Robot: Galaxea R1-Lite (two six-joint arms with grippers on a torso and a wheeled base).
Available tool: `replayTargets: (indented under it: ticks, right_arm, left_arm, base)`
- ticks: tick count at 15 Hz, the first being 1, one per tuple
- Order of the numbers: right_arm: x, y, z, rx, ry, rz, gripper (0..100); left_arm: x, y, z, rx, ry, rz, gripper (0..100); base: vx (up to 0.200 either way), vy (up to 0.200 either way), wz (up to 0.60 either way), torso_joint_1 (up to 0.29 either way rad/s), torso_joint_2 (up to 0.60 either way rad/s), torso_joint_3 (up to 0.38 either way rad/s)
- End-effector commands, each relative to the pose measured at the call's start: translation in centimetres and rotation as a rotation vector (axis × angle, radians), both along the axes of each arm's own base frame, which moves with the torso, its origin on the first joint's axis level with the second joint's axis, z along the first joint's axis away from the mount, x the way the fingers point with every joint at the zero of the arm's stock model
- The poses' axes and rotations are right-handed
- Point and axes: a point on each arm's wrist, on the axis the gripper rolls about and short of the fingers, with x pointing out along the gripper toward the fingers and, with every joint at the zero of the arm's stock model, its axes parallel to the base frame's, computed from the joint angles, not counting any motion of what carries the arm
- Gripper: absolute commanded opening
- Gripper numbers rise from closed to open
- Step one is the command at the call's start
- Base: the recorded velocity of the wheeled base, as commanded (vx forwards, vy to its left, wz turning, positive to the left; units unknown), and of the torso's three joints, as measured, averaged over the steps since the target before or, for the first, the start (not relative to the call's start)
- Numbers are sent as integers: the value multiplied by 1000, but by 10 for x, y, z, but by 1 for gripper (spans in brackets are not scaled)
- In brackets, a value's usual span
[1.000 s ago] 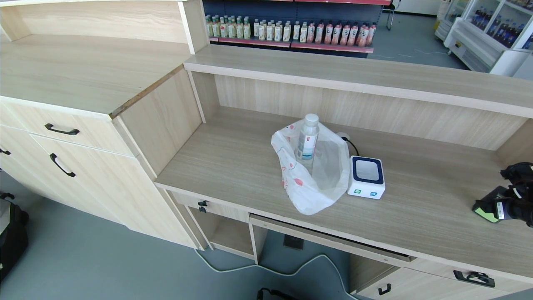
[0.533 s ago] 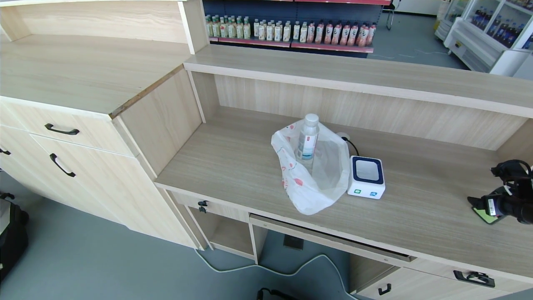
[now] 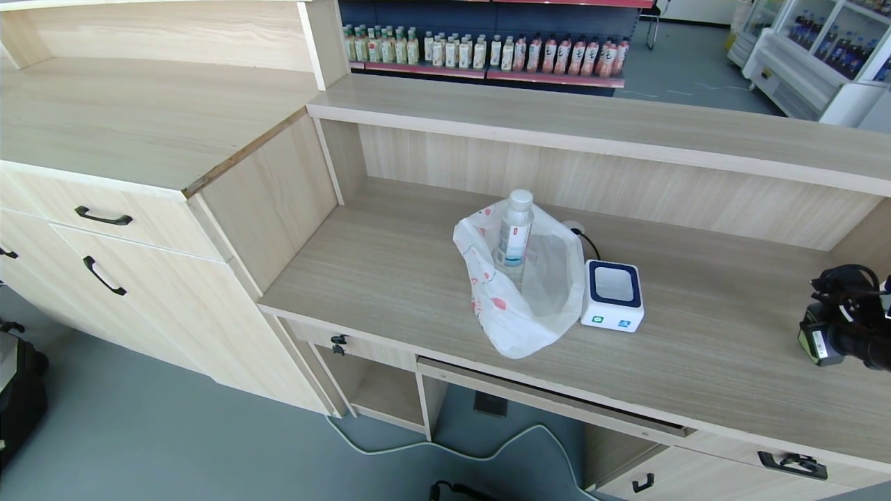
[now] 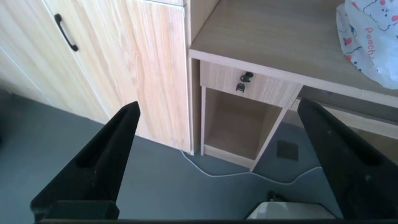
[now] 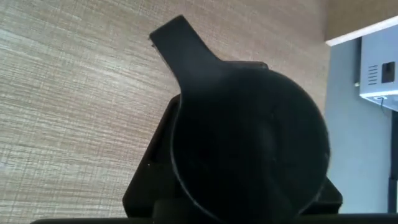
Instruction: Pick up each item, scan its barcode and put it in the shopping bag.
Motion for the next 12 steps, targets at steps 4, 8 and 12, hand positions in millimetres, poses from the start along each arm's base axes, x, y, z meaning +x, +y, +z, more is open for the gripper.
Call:
replayTargets:
  ticks: [4, 8, 12]
  right_arm:
    - [-27, 13, 57, -216, -44, 46, 0]
    - [-116, 68, 129, -624, -74, 109, 0]
    - [-188, 165, 181, -1026, -317, 553, 0]
  left_arm:
    - [0, 0, 0, -1, -1, 1, 100]
    - [0, 0, 0, -1, -1, 1, 100]
    - [0, 0, 0, -1, -1, 1, 100]
  base:
    - [0, 0, 0, 0, 0, 0]
    - [0, 0, 0, 0, 0, 0]
    - [0, 0, 0, 0, 0, 0]
